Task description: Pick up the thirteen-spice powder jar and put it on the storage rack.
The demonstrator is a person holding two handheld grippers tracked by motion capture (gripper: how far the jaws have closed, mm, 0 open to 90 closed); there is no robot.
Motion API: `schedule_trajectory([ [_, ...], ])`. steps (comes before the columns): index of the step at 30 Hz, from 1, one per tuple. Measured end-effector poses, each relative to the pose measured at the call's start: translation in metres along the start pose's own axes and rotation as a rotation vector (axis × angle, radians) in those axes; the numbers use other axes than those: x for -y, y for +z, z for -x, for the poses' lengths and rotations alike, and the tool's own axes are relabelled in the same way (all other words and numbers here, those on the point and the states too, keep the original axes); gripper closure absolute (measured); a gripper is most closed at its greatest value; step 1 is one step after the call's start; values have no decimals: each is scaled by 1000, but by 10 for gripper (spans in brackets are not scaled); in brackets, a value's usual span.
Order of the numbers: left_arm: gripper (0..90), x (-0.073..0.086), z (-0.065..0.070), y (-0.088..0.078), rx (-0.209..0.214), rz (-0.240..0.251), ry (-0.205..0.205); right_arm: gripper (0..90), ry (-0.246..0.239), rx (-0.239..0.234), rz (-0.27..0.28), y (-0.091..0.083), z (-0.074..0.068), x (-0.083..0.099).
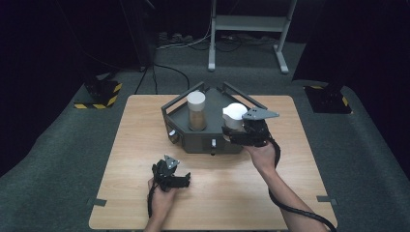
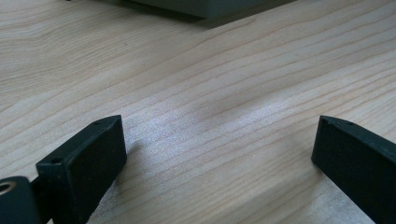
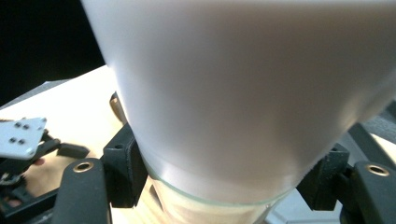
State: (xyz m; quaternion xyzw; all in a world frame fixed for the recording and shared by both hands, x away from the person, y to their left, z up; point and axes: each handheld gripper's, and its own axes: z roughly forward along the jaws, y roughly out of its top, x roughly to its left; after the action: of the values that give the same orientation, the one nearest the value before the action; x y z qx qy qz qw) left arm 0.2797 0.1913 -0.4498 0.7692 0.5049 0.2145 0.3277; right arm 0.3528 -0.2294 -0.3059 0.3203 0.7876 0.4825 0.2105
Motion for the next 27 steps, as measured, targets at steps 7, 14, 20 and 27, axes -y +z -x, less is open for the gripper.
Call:
schedule_trajectory([
  [7,31,0,0,0,0,-1,0,307,19,39,0,13,3,-9],
  [14,30,0,0,0,0,0,1,307,40,70,-14,28,7,-17],
  [20,30,0,0,0,0,0,1,307,52,88,-35,40,9,-20],
  [27,30,0,0,0,0,-1,1,307,67,101,-66,53,11,-19],
])
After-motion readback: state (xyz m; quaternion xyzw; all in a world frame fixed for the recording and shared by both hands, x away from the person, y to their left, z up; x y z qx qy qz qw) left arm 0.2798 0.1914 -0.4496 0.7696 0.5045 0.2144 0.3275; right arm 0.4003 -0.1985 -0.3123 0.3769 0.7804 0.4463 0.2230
